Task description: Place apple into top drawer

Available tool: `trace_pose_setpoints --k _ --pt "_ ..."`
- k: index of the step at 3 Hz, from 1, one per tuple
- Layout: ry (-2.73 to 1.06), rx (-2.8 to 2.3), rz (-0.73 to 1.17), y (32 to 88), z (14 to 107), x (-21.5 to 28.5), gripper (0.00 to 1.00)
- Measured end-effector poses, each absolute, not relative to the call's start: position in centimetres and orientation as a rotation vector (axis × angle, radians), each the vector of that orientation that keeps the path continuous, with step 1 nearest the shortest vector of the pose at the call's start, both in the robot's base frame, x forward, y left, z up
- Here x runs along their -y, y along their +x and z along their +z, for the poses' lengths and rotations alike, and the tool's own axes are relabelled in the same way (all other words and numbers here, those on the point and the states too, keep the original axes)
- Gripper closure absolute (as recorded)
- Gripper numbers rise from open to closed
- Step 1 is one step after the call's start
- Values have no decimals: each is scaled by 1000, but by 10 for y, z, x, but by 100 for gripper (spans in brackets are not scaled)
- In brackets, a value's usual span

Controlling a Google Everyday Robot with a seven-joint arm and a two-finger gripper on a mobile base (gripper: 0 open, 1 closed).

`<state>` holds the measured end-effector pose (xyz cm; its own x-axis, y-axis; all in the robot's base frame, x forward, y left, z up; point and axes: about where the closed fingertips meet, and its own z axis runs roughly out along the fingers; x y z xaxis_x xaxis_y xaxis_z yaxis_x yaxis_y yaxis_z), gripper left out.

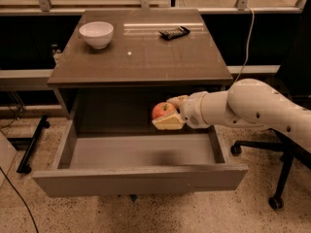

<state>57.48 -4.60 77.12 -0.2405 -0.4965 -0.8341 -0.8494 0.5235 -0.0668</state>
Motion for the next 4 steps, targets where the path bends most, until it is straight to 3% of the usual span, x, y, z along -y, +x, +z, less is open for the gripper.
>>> trace_pose_setpoints --k 4 --pt "-1010 -2066 536 592 685 34 100"
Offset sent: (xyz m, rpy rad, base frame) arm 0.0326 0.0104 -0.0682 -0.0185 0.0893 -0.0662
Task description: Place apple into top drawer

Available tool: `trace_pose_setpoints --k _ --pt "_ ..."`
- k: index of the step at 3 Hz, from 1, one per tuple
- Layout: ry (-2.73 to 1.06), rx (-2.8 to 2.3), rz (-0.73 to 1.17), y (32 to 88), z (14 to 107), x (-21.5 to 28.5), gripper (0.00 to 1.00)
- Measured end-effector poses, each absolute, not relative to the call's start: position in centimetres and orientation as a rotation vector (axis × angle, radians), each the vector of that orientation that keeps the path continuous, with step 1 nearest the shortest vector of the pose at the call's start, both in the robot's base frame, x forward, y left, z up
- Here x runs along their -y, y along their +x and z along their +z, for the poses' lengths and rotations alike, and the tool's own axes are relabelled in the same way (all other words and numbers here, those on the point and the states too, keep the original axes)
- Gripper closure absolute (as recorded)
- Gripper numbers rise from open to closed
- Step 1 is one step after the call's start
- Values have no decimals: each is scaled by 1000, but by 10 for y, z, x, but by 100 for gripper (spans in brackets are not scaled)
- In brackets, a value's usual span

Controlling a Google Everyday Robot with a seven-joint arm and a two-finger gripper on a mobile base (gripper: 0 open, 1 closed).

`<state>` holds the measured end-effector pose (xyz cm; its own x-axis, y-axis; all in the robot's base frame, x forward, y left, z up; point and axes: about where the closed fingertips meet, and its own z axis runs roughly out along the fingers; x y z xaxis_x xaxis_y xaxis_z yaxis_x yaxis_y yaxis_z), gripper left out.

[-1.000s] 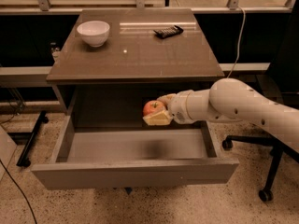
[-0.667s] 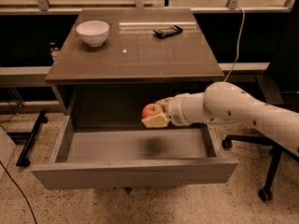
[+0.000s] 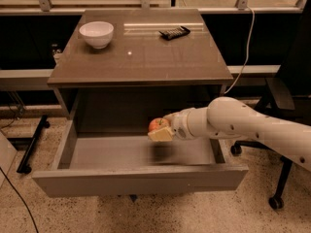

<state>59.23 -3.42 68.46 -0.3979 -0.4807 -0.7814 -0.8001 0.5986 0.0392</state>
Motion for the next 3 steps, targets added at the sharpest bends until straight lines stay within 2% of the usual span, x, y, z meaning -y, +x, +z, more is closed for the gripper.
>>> trace_pose_setpoints --k 1,2,3 --pt "-954 -2100 564 592 666 32 100" --pt "-903 -2131 572 591 655 32 82" --pt "-900 -2134 575 591 654 31 59"
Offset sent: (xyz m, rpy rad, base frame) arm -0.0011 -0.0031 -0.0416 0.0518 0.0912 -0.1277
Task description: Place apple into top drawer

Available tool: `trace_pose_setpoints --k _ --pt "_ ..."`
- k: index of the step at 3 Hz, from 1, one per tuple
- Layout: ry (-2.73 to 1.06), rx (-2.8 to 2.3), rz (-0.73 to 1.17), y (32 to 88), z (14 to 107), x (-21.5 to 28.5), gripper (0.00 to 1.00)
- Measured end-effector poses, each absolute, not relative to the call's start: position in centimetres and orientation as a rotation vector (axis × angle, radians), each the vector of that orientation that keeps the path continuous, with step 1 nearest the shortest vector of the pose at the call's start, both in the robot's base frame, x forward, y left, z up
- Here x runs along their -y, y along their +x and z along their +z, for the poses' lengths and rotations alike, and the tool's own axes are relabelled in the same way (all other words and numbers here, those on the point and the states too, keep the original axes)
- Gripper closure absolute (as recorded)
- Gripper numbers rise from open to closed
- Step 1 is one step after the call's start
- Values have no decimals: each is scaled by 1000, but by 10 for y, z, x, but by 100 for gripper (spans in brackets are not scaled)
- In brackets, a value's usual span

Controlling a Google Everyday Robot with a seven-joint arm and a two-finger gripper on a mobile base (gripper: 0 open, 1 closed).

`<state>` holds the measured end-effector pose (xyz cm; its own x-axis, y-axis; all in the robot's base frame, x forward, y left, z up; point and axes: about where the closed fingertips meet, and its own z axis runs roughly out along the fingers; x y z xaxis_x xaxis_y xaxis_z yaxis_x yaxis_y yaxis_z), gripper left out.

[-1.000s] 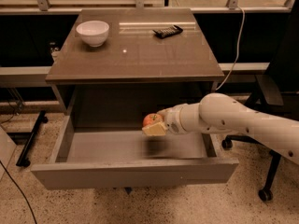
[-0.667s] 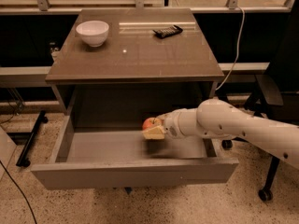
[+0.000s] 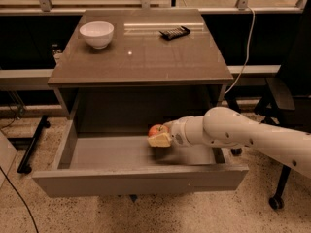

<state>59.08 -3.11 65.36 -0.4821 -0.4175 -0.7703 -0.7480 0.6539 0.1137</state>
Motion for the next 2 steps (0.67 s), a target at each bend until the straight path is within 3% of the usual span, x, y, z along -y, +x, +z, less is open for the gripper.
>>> trace_pose_setpoints --k 2 --pt "-905 -2133 580 590 653 28 12"
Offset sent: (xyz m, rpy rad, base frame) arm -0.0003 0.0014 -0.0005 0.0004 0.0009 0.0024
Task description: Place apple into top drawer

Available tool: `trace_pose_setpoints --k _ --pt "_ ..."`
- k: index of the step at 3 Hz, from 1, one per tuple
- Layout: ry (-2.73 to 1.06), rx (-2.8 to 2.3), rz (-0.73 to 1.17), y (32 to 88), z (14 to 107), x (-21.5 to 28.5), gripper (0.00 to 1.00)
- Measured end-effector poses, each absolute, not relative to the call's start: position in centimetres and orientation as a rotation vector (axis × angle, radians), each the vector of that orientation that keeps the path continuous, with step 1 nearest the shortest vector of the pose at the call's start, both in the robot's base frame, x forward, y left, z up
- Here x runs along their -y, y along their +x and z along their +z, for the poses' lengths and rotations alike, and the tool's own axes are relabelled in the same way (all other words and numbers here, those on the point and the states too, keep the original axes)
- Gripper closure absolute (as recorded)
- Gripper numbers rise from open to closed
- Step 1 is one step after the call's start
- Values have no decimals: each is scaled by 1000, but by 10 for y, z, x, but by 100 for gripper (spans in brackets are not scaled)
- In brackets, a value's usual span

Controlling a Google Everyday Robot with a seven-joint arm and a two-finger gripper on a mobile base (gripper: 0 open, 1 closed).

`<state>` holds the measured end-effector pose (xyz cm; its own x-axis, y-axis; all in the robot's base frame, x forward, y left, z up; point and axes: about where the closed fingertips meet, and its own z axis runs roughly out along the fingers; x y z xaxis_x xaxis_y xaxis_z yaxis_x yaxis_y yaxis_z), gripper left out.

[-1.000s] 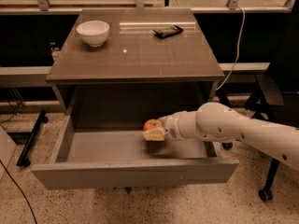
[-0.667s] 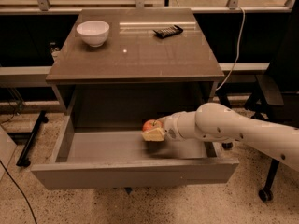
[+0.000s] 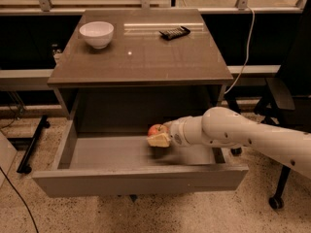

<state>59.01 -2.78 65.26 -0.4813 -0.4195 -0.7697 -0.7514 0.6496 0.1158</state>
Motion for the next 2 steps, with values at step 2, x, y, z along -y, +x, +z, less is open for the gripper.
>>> trace_pose_setpoints --k 2 --pt "-908 -2133 582 590 652 26 0"
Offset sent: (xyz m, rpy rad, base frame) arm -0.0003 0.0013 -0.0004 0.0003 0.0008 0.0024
